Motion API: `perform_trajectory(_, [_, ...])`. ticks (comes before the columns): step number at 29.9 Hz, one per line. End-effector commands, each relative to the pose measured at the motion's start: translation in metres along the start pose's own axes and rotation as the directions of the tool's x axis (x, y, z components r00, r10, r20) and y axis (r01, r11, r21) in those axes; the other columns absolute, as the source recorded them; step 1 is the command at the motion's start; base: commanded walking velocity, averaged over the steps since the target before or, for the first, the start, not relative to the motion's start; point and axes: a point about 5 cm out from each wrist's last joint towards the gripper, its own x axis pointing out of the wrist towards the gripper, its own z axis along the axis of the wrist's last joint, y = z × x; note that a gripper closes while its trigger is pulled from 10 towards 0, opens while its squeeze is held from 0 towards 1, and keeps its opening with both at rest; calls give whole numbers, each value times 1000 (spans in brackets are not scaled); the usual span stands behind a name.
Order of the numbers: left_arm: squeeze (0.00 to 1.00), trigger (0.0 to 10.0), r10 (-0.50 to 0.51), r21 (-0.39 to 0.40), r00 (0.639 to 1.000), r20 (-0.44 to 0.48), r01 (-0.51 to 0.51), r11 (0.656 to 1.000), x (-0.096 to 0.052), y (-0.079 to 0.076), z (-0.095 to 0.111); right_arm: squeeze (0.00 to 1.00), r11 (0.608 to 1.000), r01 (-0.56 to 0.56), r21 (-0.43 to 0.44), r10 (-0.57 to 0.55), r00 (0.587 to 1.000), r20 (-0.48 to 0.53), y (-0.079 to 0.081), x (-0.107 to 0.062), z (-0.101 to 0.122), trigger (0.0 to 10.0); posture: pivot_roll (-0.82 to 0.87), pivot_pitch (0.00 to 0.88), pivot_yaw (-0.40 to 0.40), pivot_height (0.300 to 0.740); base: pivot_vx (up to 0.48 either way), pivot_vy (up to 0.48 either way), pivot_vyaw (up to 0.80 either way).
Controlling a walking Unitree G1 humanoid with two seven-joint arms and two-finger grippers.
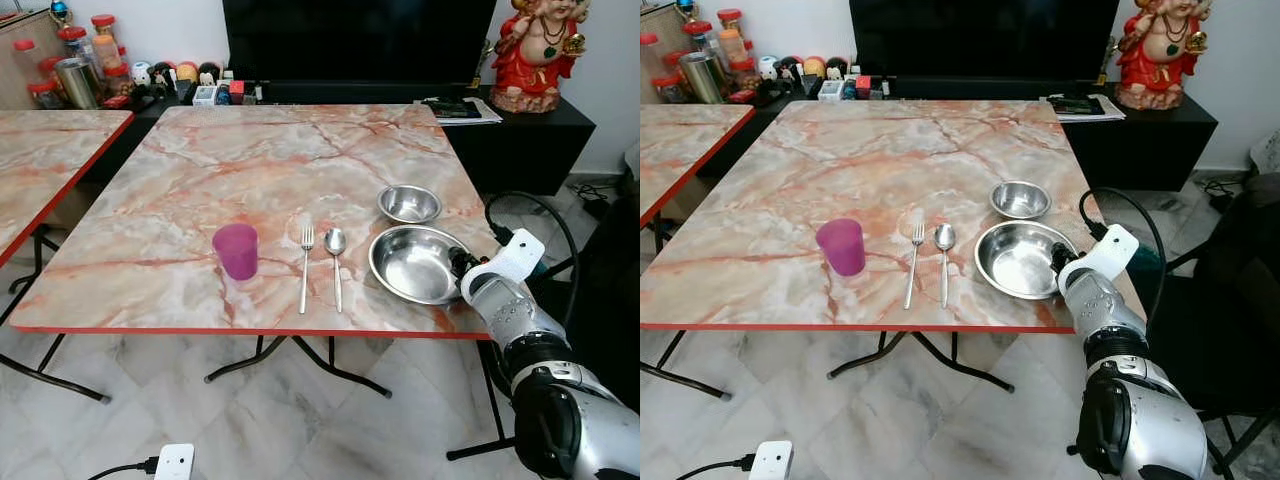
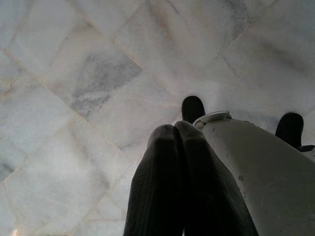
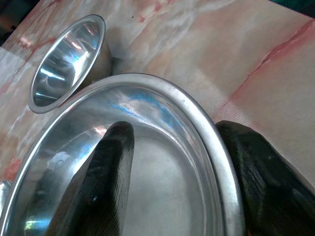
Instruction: Setting the table
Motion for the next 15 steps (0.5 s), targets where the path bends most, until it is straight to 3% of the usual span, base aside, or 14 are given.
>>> perform_trajectory(1, [0,10000,-1,22,1000,-26,2,1000,-1,1,-5,0,1000,15,-9,-15,1000,-15,-3,0,-3,10000,-26,23,-5,740,0,0,0])
perform_trajectory(10, [0,10000,-3,23,1000,-29,3,1000,-1,1,-6,0,1000,22,-9,-22,1000,-19,-5,0,-5,10000,-25,23,-5,740,0,0,0])
perform_trajectory(11, [0,10000,-2,23,1000,-29,3,1000,-1,1,-6,0,1000,21,-9,-21,1000,-20,-5,0,-5,627,-24,23,-5,740,0,0,0])
perform_trajectory(12, [0,10000,-2,23,1000,-30,3,1000,-1,1,-6,0,1000,20,-9,-20,1000,-21,-4,0,-6,627,-24,24,-6,740,0,0,0])
perform_trajectory(13, [0,10000,-2,23,1000,-31,3,1000,-1,2,-6,0,1000,19,-9,-20,1000,-23,-4,0,-6,0,-24,24,-6,740,0,0,0])
perform_trajectory(15, [0,10000,0,24,1000,-31,1,1000,-1,2,-6,0,1000,11,-8,-11,1000,-29,-3,0,-8,0,-24,24,-6,740,0,0,0])
